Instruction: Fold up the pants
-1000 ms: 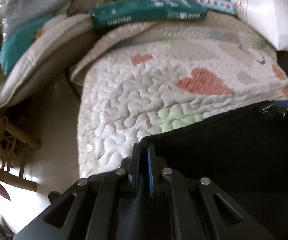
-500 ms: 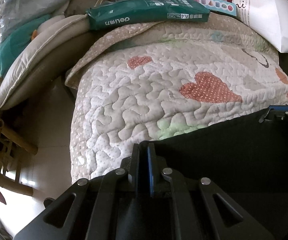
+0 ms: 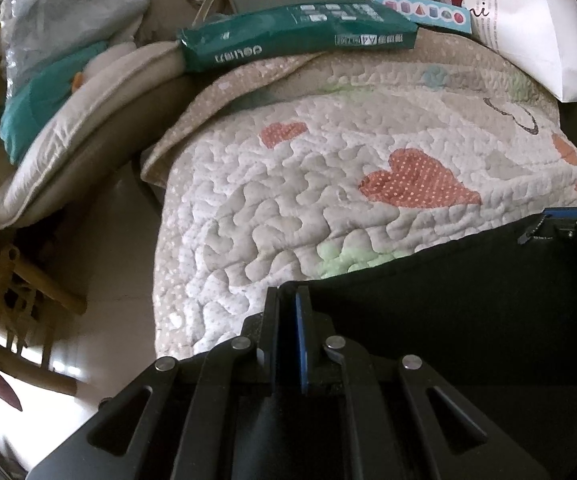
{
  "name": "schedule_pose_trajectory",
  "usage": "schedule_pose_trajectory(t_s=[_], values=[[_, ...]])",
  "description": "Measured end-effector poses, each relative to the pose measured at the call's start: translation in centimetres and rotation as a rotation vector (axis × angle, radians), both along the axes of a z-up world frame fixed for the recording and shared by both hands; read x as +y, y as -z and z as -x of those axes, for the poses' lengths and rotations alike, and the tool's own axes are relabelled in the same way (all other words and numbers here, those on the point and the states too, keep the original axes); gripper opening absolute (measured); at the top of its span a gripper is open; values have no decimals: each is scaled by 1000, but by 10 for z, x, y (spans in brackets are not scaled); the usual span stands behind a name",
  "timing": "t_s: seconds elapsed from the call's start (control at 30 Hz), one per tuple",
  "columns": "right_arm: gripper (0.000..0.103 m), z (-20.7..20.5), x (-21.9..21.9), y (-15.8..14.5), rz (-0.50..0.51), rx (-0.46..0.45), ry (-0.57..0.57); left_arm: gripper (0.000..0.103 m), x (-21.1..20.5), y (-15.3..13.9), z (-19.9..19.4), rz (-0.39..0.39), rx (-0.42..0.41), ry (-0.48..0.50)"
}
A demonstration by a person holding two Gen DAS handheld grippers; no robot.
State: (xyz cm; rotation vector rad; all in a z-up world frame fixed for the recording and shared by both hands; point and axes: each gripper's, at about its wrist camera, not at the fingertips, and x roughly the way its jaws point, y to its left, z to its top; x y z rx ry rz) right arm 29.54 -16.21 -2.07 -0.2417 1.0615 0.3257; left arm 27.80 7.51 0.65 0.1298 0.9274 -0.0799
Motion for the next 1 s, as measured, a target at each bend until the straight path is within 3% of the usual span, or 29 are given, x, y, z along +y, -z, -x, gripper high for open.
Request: schedule_pose_trajectory(t_s=[0.33,0.67,0.83,1.0], values=[[10,46,7,-44,8,-78,-23,7,5,-50,60,-8,-97,-13],[8,151,12,-94,-6,-151,-67,7,12,-102,189,80,-196,-43],[7,217,12,-102,-15,-171,-85,7,12,-99,261,119,-210,-73],[7,288,10,-89,-37,-148,-112,7,12,-70,314,117,-158,-116]])
